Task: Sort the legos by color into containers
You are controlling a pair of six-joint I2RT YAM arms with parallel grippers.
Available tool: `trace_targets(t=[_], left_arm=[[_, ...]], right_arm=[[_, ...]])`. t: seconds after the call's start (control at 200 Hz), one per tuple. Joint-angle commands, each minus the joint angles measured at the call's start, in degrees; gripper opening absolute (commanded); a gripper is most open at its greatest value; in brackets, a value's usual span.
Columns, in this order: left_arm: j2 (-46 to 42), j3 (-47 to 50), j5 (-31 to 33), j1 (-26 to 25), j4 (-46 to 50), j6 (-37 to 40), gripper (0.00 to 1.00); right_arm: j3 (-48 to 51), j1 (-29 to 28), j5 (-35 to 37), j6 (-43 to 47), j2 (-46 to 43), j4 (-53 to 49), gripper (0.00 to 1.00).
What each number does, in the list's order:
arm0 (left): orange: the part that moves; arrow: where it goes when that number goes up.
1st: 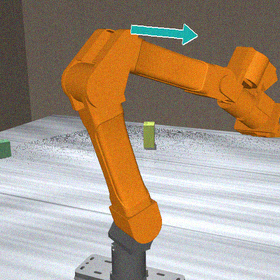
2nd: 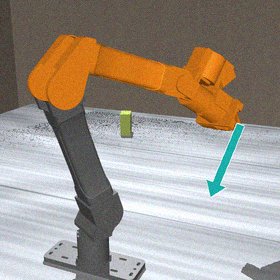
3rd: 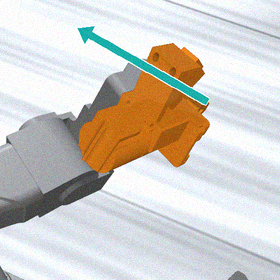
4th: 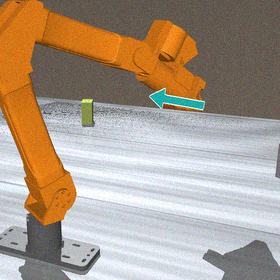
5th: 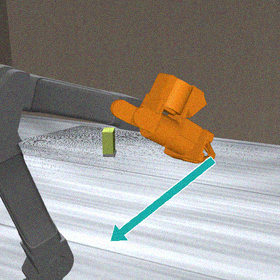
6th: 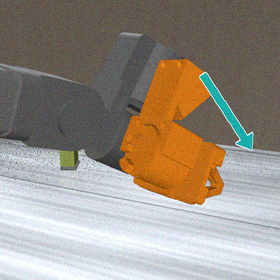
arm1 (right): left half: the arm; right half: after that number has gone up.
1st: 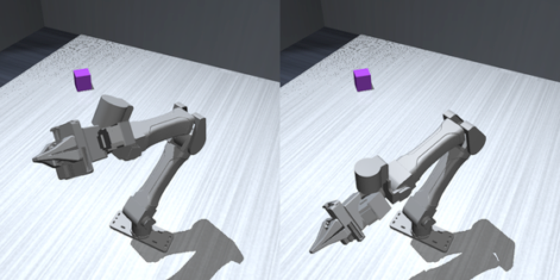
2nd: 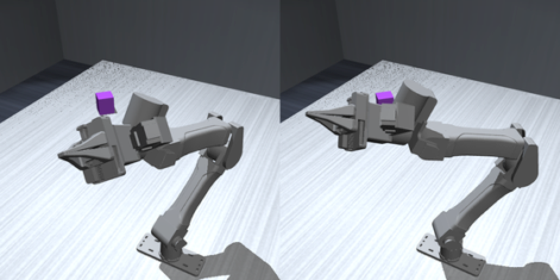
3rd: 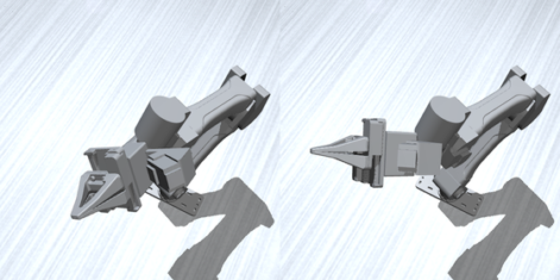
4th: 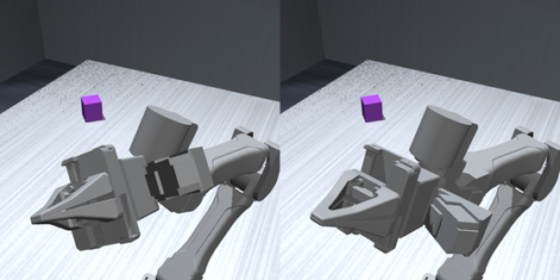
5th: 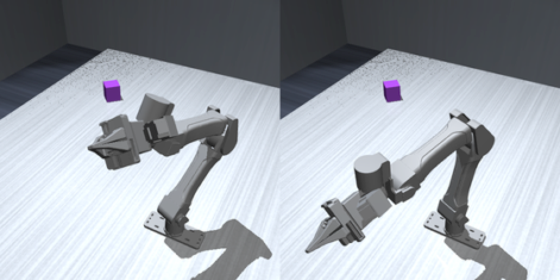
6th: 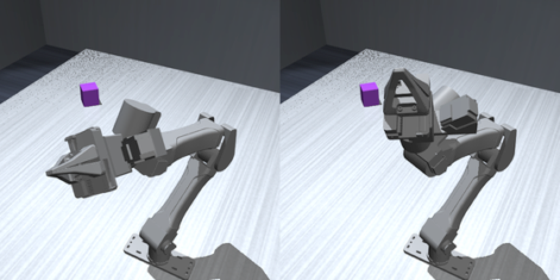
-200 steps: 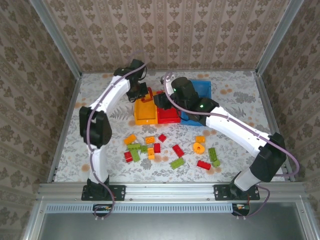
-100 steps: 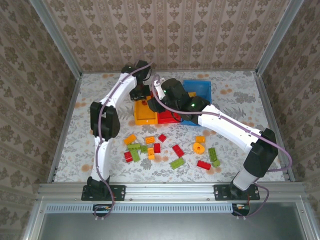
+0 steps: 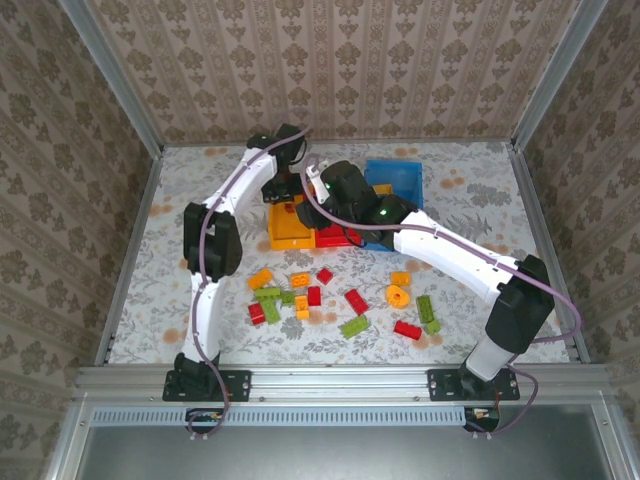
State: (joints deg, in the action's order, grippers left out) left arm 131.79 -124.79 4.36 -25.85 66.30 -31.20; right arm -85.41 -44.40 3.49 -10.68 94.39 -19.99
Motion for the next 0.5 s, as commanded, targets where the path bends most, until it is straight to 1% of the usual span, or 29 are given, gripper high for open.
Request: trace_targets(t=[0.0, 0.125, 0.29, 0.345, 0.36, 0.385, 0.495], left_arm=[[2.5, -0.8, -0.6, 0.0, -0.1, 1.0, 0.00], [3.2, -0.7, -0.9, 0.0, 0.0, 1.0, 0.00], [3.1, -0.3, -2.7, 0.0, -2.1, 1.3, 0.00], [3.1, -0.4, -3.3, 0.0, -2.7, 1.3, 0.04], [3.1, -0.4, -3.4, -1.4, -2.7, 1.3, 0.05], [3.1, -0.4, -3.5, -1.7, -2.7, 1.3, 0.07], [2.5, -0.3, -3.6, -1.9, -2.3, 1.2, 0.23]], right_arm=[[1.5, 0.1, 0.4, -1.1, -0.9, -1.2, 0.47], [2.7, 0.4, 0.8, -1.4, -1.6, -1.2, 0.48], [4.3, 0.8, 0.9, -1.8, -2.7, -1.4, 0.48], [5.0, 0.9, 1.1, -2.2, -3.1, -1.5, 0.48], [5.3, 1.1, 1.2, -2.3, -3.2, -1.5, 0.48], [5.9, 1.1, 1.2, -2.5, -3.6, -1.5, 0.49], [8.7, 1.6, 1.5, -3.5, -5.5, -1.3, 0.50]])
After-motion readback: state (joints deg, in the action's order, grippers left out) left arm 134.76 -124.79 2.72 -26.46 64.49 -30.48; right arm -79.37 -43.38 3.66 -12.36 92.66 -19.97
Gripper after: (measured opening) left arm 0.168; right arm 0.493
